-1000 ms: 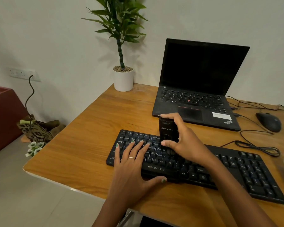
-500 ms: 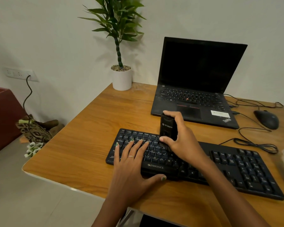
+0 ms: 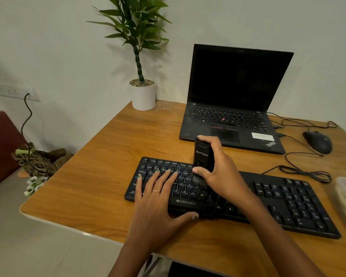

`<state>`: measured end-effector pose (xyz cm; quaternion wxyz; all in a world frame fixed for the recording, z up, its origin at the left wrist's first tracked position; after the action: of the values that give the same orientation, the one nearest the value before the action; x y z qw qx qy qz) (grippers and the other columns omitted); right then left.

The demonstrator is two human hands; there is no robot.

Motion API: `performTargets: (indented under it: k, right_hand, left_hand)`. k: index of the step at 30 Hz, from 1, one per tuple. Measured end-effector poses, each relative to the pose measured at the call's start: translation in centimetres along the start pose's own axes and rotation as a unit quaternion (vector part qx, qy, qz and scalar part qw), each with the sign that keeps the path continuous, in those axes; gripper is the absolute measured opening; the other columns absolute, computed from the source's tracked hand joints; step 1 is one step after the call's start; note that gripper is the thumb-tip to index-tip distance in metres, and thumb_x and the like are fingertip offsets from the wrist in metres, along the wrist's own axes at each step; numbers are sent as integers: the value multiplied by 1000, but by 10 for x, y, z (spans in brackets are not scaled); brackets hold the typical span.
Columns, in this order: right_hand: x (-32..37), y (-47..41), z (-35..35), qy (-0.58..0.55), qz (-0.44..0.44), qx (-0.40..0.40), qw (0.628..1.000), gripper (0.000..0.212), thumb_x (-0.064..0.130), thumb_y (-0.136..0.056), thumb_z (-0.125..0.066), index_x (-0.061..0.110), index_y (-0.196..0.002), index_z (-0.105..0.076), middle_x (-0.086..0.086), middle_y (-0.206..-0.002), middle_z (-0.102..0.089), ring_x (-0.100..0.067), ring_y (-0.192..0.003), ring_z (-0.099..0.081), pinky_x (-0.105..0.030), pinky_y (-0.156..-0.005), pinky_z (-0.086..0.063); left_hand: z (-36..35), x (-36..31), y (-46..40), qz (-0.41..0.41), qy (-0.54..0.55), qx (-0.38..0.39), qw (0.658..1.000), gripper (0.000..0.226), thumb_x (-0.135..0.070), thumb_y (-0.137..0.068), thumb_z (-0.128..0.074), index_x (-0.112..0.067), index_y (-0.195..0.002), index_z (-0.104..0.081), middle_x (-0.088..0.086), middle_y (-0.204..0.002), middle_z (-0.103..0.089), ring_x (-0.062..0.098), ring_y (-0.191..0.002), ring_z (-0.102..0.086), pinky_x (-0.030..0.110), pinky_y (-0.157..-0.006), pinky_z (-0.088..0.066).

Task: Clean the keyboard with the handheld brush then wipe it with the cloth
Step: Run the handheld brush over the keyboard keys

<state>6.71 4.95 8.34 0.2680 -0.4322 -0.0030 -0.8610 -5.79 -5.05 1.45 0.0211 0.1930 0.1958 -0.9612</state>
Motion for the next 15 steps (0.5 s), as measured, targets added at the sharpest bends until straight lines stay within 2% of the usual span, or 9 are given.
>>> performTargets:
  k: [2,6,10,14,15]
  right_hand:
    - [2,6,-4,-12,2,-22,1000,75,15,-82,-71,42,-135,-26,13,-106,-50,-7,-92,-56,-26,-74,-55]
    - [8,10,-8,-31,4,65,997,73,14,-82,-71,46,-131,-27,16,-106,-50,-5,-89,-59,-25,-69,-57]
    - [3,3,2,27,3,-10,1000,74,16,-84,-69,42,-135,-24,8,-111,-53,-9,-92,-57,-24,-70,-53]
    - [11,15,-14,-51,5,86,995,72,15,-82,-71,48,-130,-28,14,-112,-53,-6,-93,-60,-26,-72,-58]
    - [10,14,-13,-44,6,83,996,72,16,-83,-71,47,-131,-28,14,-110,-53,-6,-92,-59,-25,-71,-58]
  left_hand:
    - [-1,0,0,0,0,2,1000,100,-92,-74,-29,-24,-146,-38,-7,-148,-42,17,-140,-31,41,-116,5]
    - [-1,0,0,0,-3,1,1000,101,-92,-73,-30,-24,-147,-37,-8,-149,-40,15,-142,-27,40,-116,8]
    - [-1,-1,0,0,2,3,1000,101,-93,-72,-30,-25,-147,-36,-8,-150,-38,13,-142,-25,38,-117,10]
    - [-2,0,0,0,6,2,1000,100,-91,-74,-31,-23,-146,-38,-7,-148,-41,14,-141,-27,37,-117,11]
    - [-2,-1,-1,0,5,3,1000,100,-91,-74,-32,-23,-146,-38,-7,-148,-41,14,-141,-27,37,-117,11]
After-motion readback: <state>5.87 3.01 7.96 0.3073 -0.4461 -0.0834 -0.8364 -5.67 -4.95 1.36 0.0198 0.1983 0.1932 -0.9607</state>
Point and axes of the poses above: each hand's wrist, its own y-axis away from the middle knuckle, its own z-axis out of the back of the hand, x = y × z, the point moved 6 cm from there along -y, towards the middle knuckle
